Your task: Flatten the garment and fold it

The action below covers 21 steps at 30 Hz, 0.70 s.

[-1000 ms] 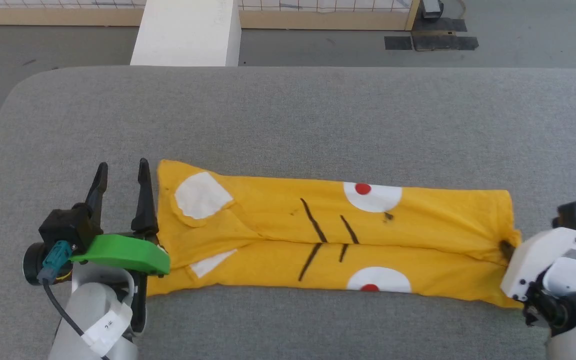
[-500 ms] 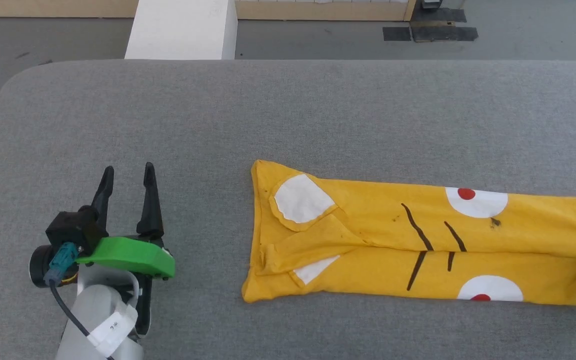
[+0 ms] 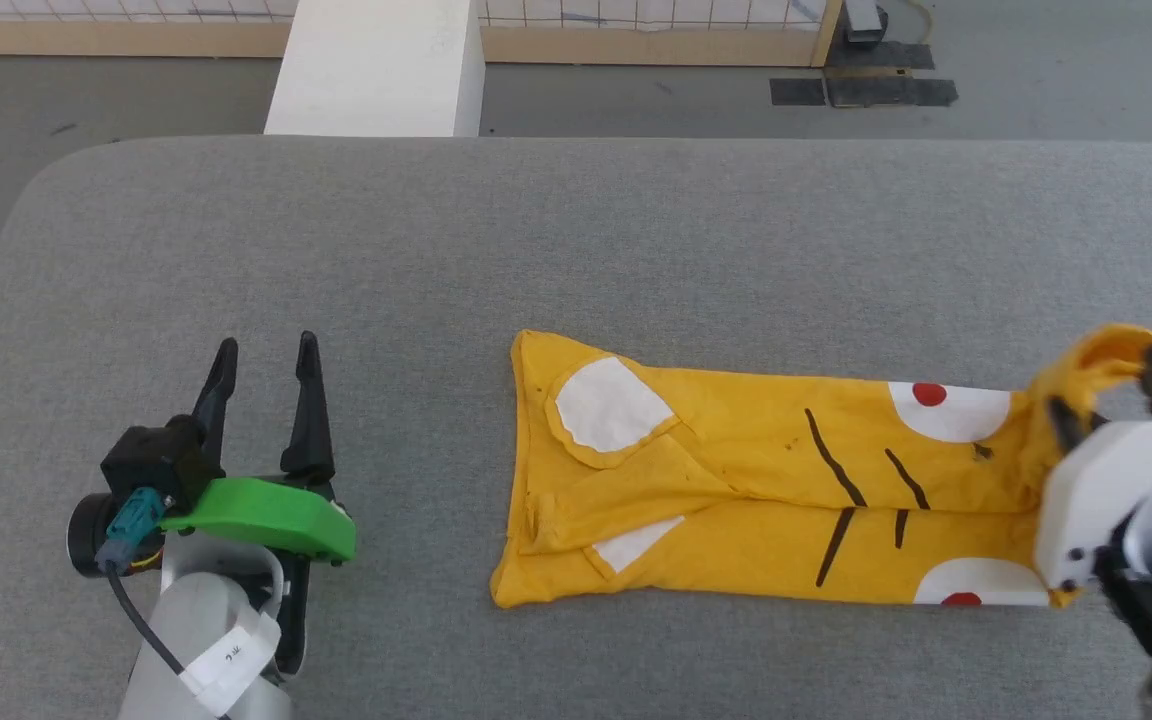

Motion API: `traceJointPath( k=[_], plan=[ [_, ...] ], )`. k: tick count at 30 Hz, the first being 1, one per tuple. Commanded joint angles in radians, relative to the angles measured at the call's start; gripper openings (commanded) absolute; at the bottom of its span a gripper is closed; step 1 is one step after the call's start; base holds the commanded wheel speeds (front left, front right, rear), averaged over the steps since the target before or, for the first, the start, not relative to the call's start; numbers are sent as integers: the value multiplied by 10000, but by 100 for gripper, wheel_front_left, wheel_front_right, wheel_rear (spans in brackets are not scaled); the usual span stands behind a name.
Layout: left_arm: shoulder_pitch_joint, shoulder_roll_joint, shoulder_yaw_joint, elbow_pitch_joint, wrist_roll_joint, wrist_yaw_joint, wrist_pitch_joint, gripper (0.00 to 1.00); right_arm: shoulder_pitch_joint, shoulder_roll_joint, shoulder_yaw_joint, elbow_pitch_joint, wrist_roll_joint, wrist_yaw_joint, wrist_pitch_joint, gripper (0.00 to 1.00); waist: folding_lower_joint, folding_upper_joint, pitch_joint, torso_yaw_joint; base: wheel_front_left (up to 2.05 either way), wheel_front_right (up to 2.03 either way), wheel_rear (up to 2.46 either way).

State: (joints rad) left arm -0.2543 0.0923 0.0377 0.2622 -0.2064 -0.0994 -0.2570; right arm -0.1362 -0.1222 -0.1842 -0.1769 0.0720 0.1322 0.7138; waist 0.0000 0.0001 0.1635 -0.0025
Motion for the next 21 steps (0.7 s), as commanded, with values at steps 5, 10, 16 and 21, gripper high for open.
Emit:
traceJointPath(
  k=[5, 10, 16, 21],
  plan=[
    [-125, -116, 15, -31, 136, -94, -47, 100, -60, -125, 2012, -1597, 260, -15, 1350, 0, 0, -1, 94, 157, 0, 0, 0],
    [-276, -182, -16, -47, 144, -127, -47, 100, -1016, 82, 3771, -1139, 293, -15, 1440, 0, 0, -1, 276, 359, 0, 0, 0],
    [-517, -251, -54, -36, 152, -166, -47, 100, -2354, 518, 5330, 678, 588, -15, 736, 0, 0, -1, 560, 683, 0, 0, 0],
    [-596, -306, -86, -111, 184, -187, -47, 100, -3246, 695, 6042, 2349, 933, -15, -45, 0, 0, -1, 801, 910, 0, 0, 0]
  ],
)
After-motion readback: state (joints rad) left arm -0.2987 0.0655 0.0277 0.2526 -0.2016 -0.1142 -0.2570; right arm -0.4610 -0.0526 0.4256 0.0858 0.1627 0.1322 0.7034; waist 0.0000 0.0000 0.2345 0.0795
